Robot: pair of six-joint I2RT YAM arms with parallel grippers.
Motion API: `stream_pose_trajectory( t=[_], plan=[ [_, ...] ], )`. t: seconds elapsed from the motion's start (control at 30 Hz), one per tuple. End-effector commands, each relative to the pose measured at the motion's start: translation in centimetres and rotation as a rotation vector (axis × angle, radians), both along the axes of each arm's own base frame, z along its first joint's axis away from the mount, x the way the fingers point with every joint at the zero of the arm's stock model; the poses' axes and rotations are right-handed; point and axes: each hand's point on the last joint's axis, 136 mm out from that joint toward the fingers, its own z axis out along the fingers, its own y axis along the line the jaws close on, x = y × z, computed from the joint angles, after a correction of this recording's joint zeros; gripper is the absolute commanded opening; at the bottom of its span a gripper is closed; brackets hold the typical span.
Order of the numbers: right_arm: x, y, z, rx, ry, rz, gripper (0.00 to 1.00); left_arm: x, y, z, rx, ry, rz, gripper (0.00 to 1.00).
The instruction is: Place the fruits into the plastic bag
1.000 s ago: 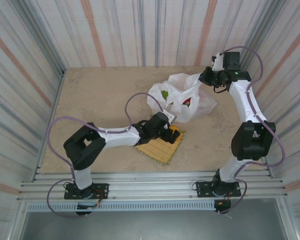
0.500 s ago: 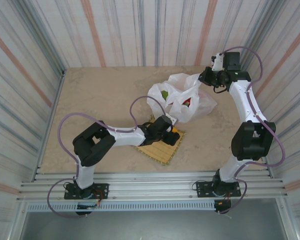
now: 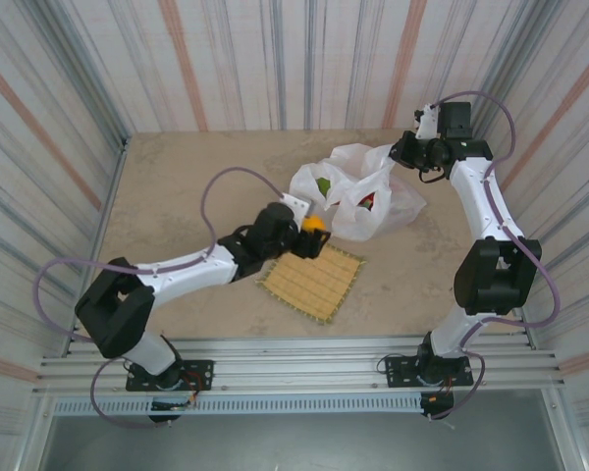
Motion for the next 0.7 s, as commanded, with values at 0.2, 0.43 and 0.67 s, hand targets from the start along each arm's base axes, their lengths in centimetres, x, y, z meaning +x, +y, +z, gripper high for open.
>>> stream_pose_trajectory(
  t=[0.2, 0.43, 0.67],
  plan=[
    [-0.7, 1.5, 0.9, 0.012, -0.006, 0.035, 0.00, 4.9, -1.5, -0.1, -0.001, 0.038, -0.034, 0.74],
    [-0.6, 2.3, 2.4, 0.002, -0.033, 0.046, 0.00, 6.3, -2.8, -2.2, 0.039, 0.057, -0.045, 0.73],
    [-0.4, 2.2, 2.9, 0.004, -0.037, 0.041, 0.00, 5.1, -3.5, -3.9, 0.056, 0.040, -0.092, 0.73]
  ],
)
